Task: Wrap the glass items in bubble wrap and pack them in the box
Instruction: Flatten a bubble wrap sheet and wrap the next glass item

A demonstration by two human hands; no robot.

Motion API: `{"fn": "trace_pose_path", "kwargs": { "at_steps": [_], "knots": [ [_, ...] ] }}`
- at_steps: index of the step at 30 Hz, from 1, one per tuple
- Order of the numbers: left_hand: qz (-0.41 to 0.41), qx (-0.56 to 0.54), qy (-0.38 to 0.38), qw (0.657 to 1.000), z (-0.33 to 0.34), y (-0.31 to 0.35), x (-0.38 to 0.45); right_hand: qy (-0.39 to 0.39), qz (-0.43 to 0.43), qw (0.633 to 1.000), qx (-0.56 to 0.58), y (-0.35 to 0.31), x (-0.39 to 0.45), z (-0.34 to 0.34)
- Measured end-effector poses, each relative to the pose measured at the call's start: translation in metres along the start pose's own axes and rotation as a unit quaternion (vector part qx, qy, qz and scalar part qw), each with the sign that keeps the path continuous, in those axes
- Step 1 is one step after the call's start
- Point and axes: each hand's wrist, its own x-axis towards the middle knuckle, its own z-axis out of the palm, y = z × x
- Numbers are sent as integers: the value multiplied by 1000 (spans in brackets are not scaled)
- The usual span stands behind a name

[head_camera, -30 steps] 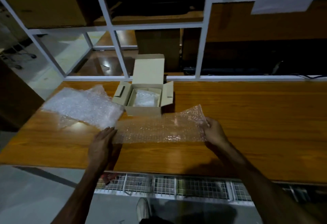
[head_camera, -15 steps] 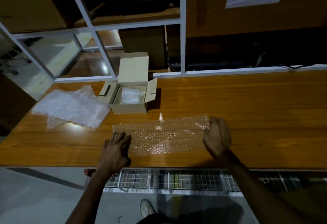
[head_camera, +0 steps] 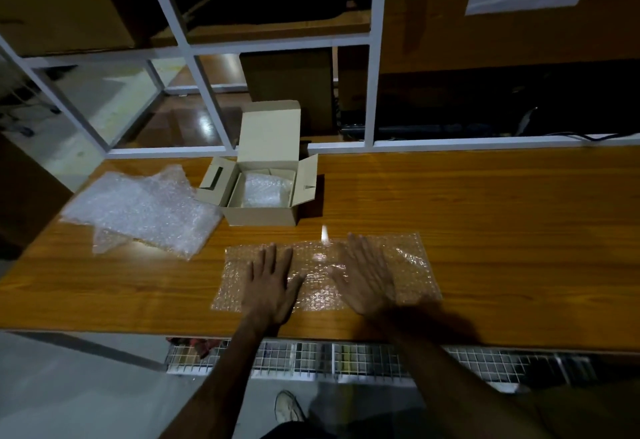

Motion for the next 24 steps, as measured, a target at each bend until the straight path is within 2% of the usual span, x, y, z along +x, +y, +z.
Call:
{"fn": "trace_pose_path", "kwargs": {
  "at_steps": [3, 9, 14, 16, 19, 21, 24],
  "knots": [
    [-39, 16, 35, 998, -2, -27, -1, 21, 40, 998, -33, 32, -2, -1],
    [-107, -17, 37, 993, -8, -52, -6, 29, 90, 995, -37, 81, -14, -14],
    [-159, -5, 67, 985, -8, -55, -15, 45, 78, 996, -1, 90, -18, -17],
    [-173, -31, 122, 977, -8, -53, -25, 82, 74, 994, 20, 93, -26, -18],
    [-228, -57, 174, 956, -9, -46, -44, 191, 77, 977, 55, 96, -49, -13],
    [-258, -61, 154, 952, -5, -49, -52, 255, 73, 962, 63, 98, -66, -5],
    [-291, -84, 144, 942, -3, -57, -55, 286, 79, 953, 69, 101, -83, 4]
  ]
}}
